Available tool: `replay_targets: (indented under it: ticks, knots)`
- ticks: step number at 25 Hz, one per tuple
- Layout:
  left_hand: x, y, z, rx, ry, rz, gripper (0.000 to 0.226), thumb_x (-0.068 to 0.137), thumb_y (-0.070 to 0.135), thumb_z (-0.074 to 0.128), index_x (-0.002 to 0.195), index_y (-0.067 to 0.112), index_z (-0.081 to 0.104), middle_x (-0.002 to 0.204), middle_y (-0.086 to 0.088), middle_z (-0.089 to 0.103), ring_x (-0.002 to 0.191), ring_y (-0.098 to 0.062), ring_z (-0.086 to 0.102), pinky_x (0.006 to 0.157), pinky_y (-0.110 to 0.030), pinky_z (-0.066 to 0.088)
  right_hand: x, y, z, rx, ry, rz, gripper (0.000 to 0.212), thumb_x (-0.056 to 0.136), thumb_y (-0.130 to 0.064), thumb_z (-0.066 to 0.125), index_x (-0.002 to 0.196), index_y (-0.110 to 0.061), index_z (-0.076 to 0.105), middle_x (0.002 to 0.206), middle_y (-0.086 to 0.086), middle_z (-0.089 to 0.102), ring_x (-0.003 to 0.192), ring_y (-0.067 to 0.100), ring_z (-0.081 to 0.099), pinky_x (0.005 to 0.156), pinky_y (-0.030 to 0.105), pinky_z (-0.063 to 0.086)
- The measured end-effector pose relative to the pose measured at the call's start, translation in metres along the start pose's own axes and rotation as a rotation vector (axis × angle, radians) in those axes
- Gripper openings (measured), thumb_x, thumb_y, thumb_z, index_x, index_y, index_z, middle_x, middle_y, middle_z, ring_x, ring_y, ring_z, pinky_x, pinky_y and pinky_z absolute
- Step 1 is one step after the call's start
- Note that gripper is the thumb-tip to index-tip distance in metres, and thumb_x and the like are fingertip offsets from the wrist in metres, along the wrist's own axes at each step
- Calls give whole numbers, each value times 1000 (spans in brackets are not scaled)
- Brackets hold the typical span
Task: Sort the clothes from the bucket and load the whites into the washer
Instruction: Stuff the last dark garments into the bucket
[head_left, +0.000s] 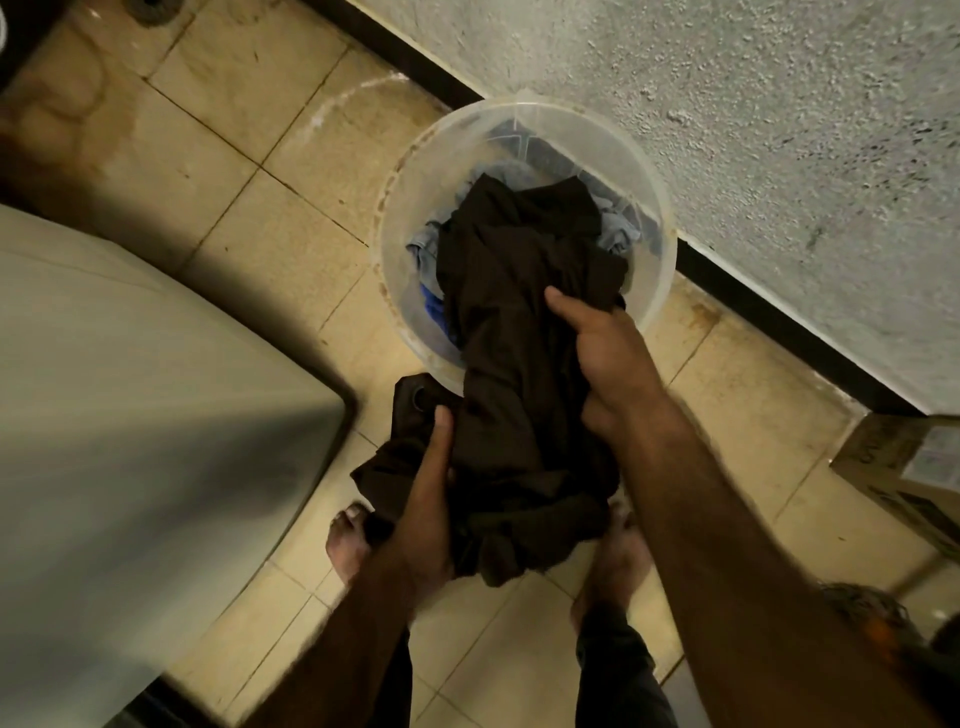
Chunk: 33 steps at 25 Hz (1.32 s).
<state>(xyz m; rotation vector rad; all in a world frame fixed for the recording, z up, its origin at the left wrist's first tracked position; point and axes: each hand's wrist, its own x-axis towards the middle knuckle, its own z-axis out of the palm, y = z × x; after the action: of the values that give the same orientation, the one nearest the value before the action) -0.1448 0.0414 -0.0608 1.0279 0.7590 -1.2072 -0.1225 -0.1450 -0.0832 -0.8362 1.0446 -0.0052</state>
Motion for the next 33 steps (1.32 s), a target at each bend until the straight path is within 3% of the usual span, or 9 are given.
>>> replay_targets:
  ticks: [3,6,11,14,17,21,26,30,33]
  knots:
    - [-12,-15,1,-79,-73,-53,63,75,74,67,125,35,69,129,1,70,120,-20,66,89,-33,58,29,0,2,-200,119,0,50,88,-23,70,136,-13,60,127,8,70,113,30,68,100,46,56]
    - [-23,-32,-3,-58,-60,-98,84,50,61,93,124,31,67,115,0,76,106,-22,73,78,-31,61,48,5,-3,-333,130,-92,46,93,-33,69,134,-14,64,122,1,71,120,26,64,106,40,50]
    - [-50,-43,-3,-19,-239,-30,53,57,37,97,106,31,78,116,-1,76,109,-21,72,87,-31,59,65,4,-1,-77,-58,-324,74,87,-64,61,150,-28,45,153,-1,52,142,16,47,122,43,33]
    - [-56,-31,-7,-37,-246,26,76,38,26,104,109,17,77,106,-8,78,99,-26,75,77,-33,61,69,11,-4,-768,-14,-216,96,85,-83,35,159,-22,30,161,9,38,148,24,37,124,39,26]
    - [-49,-12,1,114,-180,55,90,48,18,99,128,6,61,116,-15,74,105,-33,72,79,-34,60,60,-5,-3,-1254,178,-112,94,85,-86,31,134,-12,61,136,17,62,124,35,59,101,38,47]
    - [-31,2,16,47,-98,67,57,70,12,78,126,5,67,120,-16,73,108,-34,71,84,-37,60,17,-13,-12,-999,593,-365,67,84,-83,38,79,-22,66,78,-4,69,79,23,67,75,34,51]
    - [-27,10,18,-178,-81,71,44,64,19,77,107,11,79,117,-15,74,98,-33,74,87,-40,58,-65,66,-43,-1002,421,-210,28,90,-49,67,101,-25,57,91,-2,70,89,28,69,76,36,53]
    - [-40,18,8,-327,-114,117,36,85,25,62,117,13,75,119,-11,74,104,-29,73,88,-41,60,-37,64,-31,-999,283,-133,89,82,-57,74,152,-28,28,128,11,67,113,35,65,96,43,51]
    - [-38,26,7,-360,-110,117,41,89,29,56,124,14,72,124,-11,72,107,-29,73,88,-42,60,19,43,-16,-1163,163,-135,44,101,-34,59,136,-9,53,129,16,66,119,36,63,100,40,48]
